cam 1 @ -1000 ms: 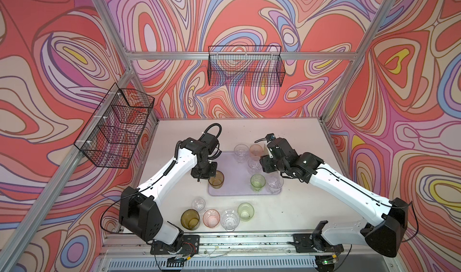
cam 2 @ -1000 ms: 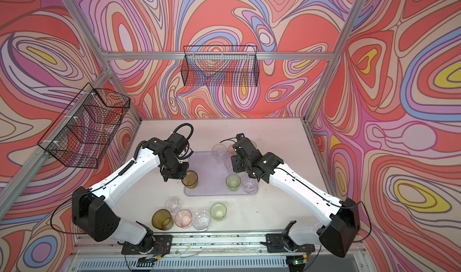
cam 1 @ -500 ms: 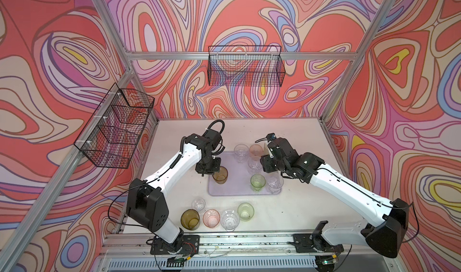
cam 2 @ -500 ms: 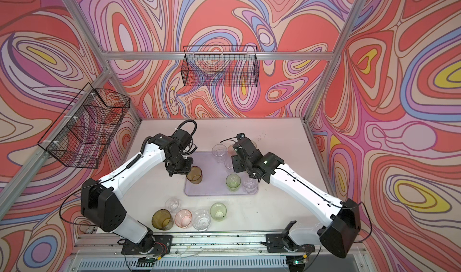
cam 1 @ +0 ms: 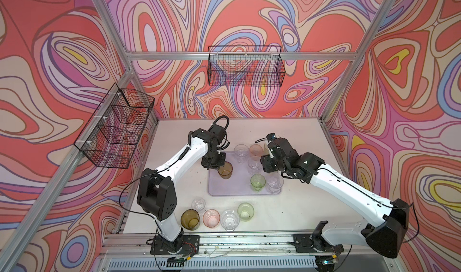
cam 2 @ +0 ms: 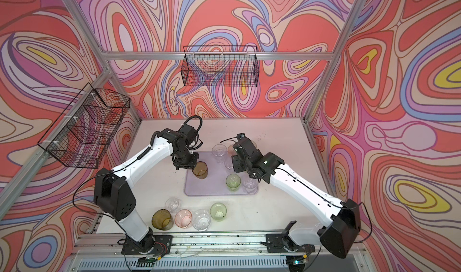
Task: Place the glasses into the tray
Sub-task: 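Lift the olive-brown cup with the left gripper and carry it onto the tray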
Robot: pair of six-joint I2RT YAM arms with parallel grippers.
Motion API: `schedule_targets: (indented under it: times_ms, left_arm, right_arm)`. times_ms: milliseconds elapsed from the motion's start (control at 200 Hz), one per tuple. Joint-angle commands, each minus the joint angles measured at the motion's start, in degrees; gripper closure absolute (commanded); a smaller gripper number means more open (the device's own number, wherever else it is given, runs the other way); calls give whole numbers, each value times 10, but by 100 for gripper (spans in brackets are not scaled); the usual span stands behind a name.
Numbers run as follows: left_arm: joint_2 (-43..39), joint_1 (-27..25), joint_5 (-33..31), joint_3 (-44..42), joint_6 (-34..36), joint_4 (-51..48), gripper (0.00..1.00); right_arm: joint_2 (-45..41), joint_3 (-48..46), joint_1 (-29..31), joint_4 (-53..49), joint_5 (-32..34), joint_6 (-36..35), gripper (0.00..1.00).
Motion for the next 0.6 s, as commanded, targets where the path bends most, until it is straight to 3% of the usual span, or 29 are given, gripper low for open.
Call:
schedule_targets:
  times_ms: [0,596]
  left_arm:
    - [17,-8,8,24,11,-3,99]
    - [106,-37,-1,116,10,-22,97]
  right_arm:
    - [-14,3,-3,-6,8,4,37]
    - [-15,3,-3,-9,8,1,38]
